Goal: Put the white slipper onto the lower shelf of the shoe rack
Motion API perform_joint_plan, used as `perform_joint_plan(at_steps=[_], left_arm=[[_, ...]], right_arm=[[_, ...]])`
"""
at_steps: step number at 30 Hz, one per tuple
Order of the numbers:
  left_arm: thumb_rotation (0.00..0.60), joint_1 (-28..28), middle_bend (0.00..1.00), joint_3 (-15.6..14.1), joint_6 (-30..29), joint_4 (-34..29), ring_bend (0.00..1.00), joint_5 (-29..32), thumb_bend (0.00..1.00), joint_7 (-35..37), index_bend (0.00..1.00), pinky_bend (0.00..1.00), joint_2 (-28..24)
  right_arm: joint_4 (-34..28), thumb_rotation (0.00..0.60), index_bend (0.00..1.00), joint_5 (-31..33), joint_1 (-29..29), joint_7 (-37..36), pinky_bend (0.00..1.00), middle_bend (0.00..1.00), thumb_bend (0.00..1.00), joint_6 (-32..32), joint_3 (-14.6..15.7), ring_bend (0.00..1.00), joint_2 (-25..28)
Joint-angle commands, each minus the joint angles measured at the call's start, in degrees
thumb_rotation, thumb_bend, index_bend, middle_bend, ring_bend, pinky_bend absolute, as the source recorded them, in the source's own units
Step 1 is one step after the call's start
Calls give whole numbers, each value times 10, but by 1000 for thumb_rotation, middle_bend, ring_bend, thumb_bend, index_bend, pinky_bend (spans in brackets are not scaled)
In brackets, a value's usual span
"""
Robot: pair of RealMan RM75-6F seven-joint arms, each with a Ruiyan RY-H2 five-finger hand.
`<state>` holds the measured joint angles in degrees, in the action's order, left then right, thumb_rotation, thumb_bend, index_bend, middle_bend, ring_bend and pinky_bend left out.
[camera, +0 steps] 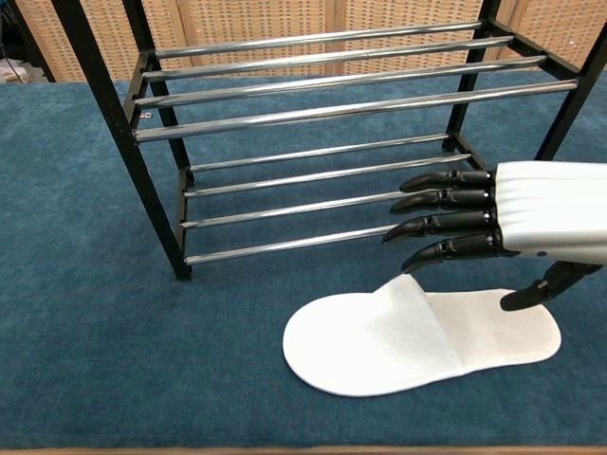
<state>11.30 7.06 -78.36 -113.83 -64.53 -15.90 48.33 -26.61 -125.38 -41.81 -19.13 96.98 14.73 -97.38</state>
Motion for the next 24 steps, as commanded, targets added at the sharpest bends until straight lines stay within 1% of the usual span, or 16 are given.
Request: perform_joint_plan(at_steps=[1,9,17,20,24], left_arm=[[600,2,0,0,1,0,0,2,137,-3,0,37,2],[600,2,0,-1,1,0,0,1,136,-5,0,37,3],[600,1,0,-3,-1,-1,0,-3,136,1,0,37,1],[600,0,0,-4,-1,0,0,-4,136,1,0,37,1],[600,0,0,-4,-1,0,0,-5,136,3,0,37,0]], right_arm=[[0,600,172,2,-9,4,67,95,0,-7,5,5,-6],[-6,600,192,-2,-26,29,68,106,0,-11,22,4,-19],[-19,600,206,6,-42,60,82,110,0,-25,24,4,-26],[-22,600,225,8,-45,64,94,118,3,-32,25,4,-28],[-23,600,279,11,-48,72,126,157,5,-39,27,13,-30]])
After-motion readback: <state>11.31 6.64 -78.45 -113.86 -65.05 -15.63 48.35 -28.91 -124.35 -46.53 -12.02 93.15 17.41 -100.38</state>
